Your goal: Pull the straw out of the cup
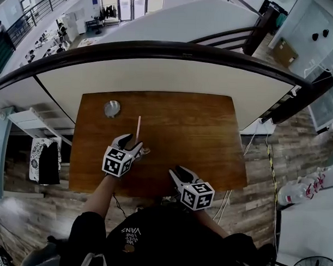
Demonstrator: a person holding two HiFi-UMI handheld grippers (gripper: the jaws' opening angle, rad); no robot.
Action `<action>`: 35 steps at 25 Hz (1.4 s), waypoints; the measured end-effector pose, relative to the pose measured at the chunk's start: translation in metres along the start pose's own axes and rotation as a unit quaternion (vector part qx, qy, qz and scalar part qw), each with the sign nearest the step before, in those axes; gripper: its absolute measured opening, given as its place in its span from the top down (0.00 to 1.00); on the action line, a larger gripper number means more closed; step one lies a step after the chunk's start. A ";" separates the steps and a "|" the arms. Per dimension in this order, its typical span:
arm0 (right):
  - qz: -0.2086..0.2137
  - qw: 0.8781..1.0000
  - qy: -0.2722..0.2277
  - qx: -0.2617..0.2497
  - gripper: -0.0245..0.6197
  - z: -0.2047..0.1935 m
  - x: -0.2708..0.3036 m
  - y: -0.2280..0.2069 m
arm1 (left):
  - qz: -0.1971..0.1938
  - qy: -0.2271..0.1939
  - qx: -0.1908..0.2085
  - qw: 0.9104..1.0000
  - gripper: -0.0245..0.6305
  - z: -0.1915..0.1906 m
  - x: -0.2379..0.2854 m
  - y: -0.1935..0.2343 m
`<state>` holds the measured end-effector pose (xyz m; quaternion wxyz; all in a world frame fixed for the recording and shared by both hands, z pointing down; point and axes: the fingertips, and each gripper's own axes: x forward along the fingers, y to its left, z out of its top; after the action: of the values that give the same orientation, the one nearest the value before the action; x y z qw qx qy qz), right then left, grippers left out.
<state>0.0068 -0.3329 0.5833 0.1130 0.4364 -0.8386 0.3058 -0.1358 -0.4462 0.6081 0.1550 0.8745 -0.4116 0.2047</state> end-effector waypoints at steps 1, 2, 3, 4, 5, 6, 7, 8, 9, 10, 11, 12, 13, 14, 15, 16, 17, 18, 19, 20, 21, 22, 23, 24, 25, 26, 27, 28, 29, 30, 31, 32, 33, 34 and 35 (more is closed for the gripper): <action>-0.001 1.000 0.000 0.001 0.76 0.001 0.000 -0.003 | 0.000 0.006 0.001 1.000 0.67 0.001 0.004 0.001; -0.002 1.000 0.000 0.002 0.76 0.001 -0.001 -0.005 | 0.000 0.011 0.002 1.000 0.67 0.001 0.008 0.002; -0.002 1.000 0.000 0.004 0.76 0.001 -0.001 -0.007 | -0.001 0.014 0.002 1.000 0.67 0.002 0.011 0.003; -0.003 1.000 0.000 0.005 0.76 0.002 -0.001 -0.009 | -0.003 0.017 0.001 1.000 0.67 0.002 0.013 0.003; -0.004 1.000 0.001 0.006 0.76 0.002 0.000 -0.011 | -0.004 0.020 0.001 1.000 0.67 0.002 0.016 0.004; -0.005 1.000 0.002 0.007 0.76 0.002 0.000 -0.012 | -0.004 0.023 0.000 1.000 0.67 0.002 0.018 0.005; -0.005 1.000 0.003 0.008 0.76 0.001 0.001 -0.013 | -0.004 0.027 0.000 1.000 0.67 0.000 0.020 0.006; -0.005 1.000 0.005 0.008 0.76 0.000 0.001 -0.013 | -0.004 0.032 0.000 0.999 0.67 -0.001 0.023 0.007; -0.005 1.000 0.007 0.009 0.76 -0.001 0.001 -0.013 | -0.004 0.039 0.001 0.999 0.67 -0.004 0.025 0.007; -0.004 1.000 0.007 0.010 0.76 -0.001 0.001 -0.013 | -0.005 0.045 0.003 0.999 0.67 -0.006 0.026 0.007; -0.004 1.000 0.008 0.011 0.76 -0.002 0.000 -0.012 | -0.006 0.051 0.005 0.999 0.68 -0.008 0.028 0.007; -0.004 1.000 0.007 0.011 0.76 -0.002 0.000 -0.012 | -0.007 0.055 0.007 0.998 0.68 -0.009 0.028 0.007; -0.005 1.000 0.007 0.012 0.76 -0.002 -0.001 -0.011 | -0.008 0.058 0.010 0.998 0.72 -0.010 0.029 0.007; -0.007 1.000 0.006 0.013 0.76 -0.003 -0.001 -0.011 | -0.008 0.060 0.013 0.998 0.78 -0.010 0.029 0.007; -0.008 1.000 0.005 0.013 0.76 -0.003 -0.002 -0.011 | -0.007 0.061 0.016 0.998 0.85 -0.011 0.029 0.007; -0.010 1.000 0.004 0.014 0.76 -0.004 -0.002 -0.011 | -0.008 0.061 0.017 0.998 0.88 -0.011 0.029 0.007; -0.012 1.000 0.003 0.015 0.76 -0.004 -0.003 -0.011 | -0.010 0.060 0.017 0.998 0.89 -0.011 0.029 0.007; -0.013 1.000 0.002 0.015 0.76 -0.004 -0.004 -0.011 | -0.012 0.058 0.015 0.998 0.89 -0.011 0.028 0.007; -0.015 1.000 0.000 0.015 0.76 -0.004 -0.004 -0.010 | -0.015 0.056 0.013 0.998 0.90 -0.011 0.028 0.007; -0.016 1.000 -0.002 0.015 0.76 -0.004 -0.004 -0.009 | -0.017 0.053 0.010 0.998 0.90 -0.010 0.027 0.007; -0.017 1.000 -0.003 0.016 0.76 -0.005 -0.005 -0.008 | -0.020 0.051 0.007 0.998 0.90 -0.010 0.026 0.007; -0.018 1.000 -0.005 0.016 0.76 -0.005 -0.005 -0.007 | -0.022 0.047 0.005 0.999 0.90 -0.009 0.024 0.006; -0.019 1.000 -0.006 0.016 0.76 -0.005 -0.006 -0.006 | -0.023 0.043 0.004 0.999 0.90 -0.008 0.022 0.005; -0.019 1.000 -0.007 0.016 0.76 -0.006 -0.007 -0.004 | -0.024 0.039 0.003 0.999 0.90 -0.007 0.020 0.003; -0.019 1.000 -0.008 0.015 0.76 -0.006 -0.008 -0.002 | -0.025 0.032 0.004 0.999 0.90 -0.005 0.017 0.002; -0.018 1.000 -0.009 0.014 0.76 -0.006 -0.008 0.000 | -0.025 0.025 0.006 0.999 0.90 -0.002 0.014 0.001; -0.017 1.000 -0.009 0.013 0.76 -0.007 -0.009 0.002 | -0.024 0.018 0.008 1.000 0.90 0.000 0.010 0.001; -0.016 1.000 -0.010 0.012 0.76 -0.007 -0.009 0.005 | -0.024 0.010 0.010 1.000 0.90 0.003 0.007 0.000; -0.016 1.000 -0.011 0.011 0.76 -0.008 -0.010 0.008 | -0.024 0.003 0.012 1.000 0.91 0.006 0.003 0.000; -0.015 1.000 -0.011 0.010 0.76 -0.008 -0.010 0.011 | -0.023 -0.003 0.013 1.000 0.91 0.009 -0.002 -0.001; -0.014 1.000 -0.012 0.009 0.76 -0.009 -0.011 0.014 | -0.022 -0.010 0.014 1.000 0.91 0.011 -0.006 -0.001; -0.014 1.000 -0.013 0.008 0.76 -0.010 -0.012 0.017 | -0.020 -0.017 0.014 1.000 0.91 0.013 -0.011 -0.001; -0.014 1.000 -0.014 0.007 0.76 -0.011 -0.013 0.021 | -0.019 -0.025 0.014 0.999 0.91 0.015 -0.016 -0.001; -0.014 1.000 -0.015 0.006 0.76 -0.012 -0.014 0.024 | -0.019 -0.032 0.014 0.999 0.91 0.017 -0.021 -0.001; -0.015 1.000 -0.016 0.005 0.76 -0.014 -0.015 0.027 | -0.018 -0.039 0.014 0.999 0.91 0.020 -0.026 -0.002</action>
<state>-0.0070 -0.3030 0.5767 0.1020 0.4542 -0.8321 0.3016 -0.1452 -0.4363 0.5781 0.1306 0.8913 -0.3982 0.1732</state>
